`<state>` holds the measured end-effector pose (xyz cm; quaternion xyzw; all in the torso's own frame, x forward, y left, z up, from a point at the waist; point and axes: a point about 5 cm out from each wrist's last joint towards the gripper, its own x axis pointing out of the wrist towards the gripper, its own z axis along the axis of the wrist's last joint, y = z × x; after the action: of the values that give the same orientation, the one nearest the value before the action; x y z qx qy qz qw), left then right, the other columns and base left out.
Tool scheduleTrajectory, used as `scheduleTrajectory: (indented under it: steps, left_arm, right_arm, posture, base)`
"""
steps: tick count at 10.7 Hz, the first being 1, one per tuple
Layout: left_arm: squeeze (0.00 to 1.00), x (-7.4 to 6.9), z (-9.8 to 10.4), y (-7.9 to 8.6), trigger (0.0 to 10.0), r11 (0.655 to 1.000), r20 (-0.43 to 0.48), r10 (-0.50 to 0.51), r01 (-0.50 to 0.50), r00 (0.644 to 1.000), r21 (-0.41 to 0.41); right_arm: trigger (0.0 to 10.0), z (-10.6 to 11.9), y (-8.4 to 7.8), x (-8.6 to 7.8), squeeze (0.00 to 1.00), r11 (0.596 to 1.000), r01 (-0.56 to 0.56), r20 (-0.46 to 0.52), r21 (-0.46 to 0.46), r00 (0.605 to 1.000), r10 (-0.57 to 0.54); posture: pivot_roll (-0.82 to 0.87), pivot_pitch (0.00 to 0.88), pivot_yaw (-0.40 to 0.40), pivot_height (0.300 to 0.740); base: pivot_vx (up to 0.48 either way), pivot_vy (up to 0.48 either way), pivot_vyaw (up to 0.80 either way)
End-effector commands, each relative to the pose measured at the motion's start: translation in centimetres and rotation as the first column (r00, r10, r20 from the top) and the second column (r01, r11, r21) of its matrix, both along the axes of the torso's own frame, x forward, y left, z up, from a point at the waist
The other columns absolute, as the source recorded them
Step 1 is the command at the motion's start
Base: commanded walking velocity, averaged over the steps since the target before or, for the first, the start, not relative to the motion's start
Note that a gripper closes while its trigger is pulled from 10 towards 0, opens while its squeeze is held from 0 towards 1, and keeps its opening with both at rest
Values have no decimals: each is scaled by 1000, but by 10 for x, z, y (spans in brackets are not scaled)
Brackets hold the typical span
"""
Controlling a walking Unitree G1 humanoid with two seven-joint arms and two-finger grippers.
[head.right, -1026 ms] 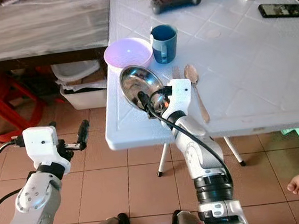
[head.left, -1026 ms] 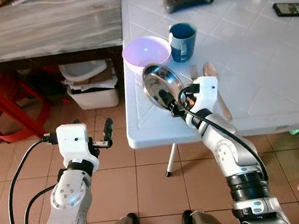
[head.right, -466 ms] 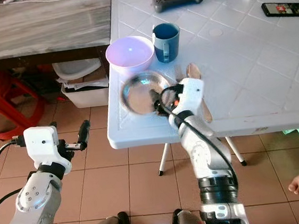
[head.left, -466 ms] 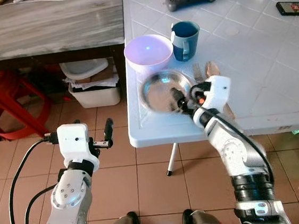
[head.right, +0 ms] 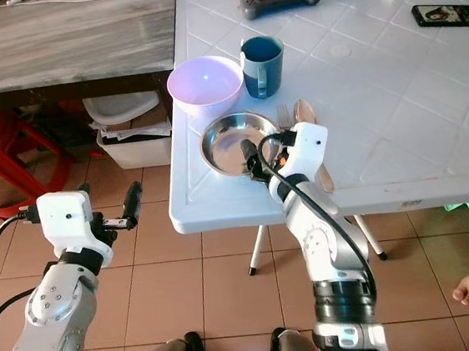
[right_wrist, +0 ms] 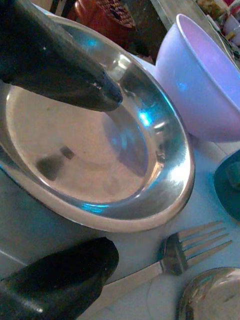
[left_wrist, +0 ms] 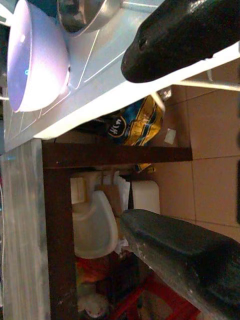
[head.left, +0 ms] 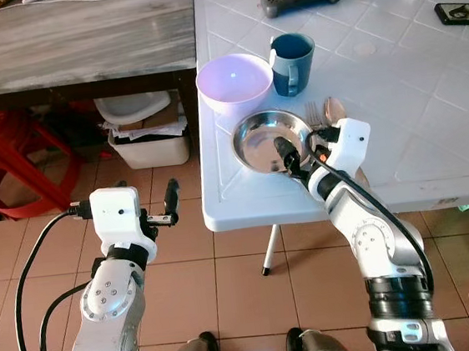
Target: Setting the table
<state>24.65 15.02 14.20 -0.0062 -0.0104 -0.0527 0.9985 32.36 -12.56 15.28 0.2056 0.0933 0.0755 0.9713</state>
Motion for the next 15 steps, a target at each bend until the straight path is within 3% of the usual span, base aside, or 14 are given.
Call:
scheduleTrajectory:
  steps: [1,2,4,7,14,15]
  left_arm:
    - [0,0,-4,3,10000,1000,-20,2,-2,1000,11]
    - [0,-1,-4,4,10000,1000,-20,3,-3,1000,13]
    - [0,-2,-4,4,10000,1000,-24,1,-1,1000,16]
    - [0,-2,-4,3,10000,1000,-24,-6,6,1000,11]
    - [0,-6,-7,1,10000,1000,-34,-13,14,999,2]
    - [0,-6,-8,0,10000,1000,-37,-15,15,999,0]
  right_arm:
    - [10000,-7,-1,4,0,1000,8,-56,7,998,-8]
    - [0,-8,-1,10,0,1000,17,-80,13,997,-16]
    - [0,-7,-3,19,0,1000,25,-124,-8,992,-26]
    - [0,-18,-2,18,0,1000,-14,-216,-22,976,9]
    - [0,-23,-5,19,0,999,-37,-262,-24,965,30]
    - [0,-27,-6,18,0,997,-48,-266,-56,963,32]
  posture:
    - [35,180,56,740]
    - [38,184,59,740]
    - [46,188,61,740]
    - [41,194,63,740]
    - [40,200,53,740]
    - [37,199,52,740]
  base:
    - [0,0,0]
    - [0,0,0]
    - [0,0,0]
    - [0,0,0]
    - [0,0,0]
    - [0,0,0]
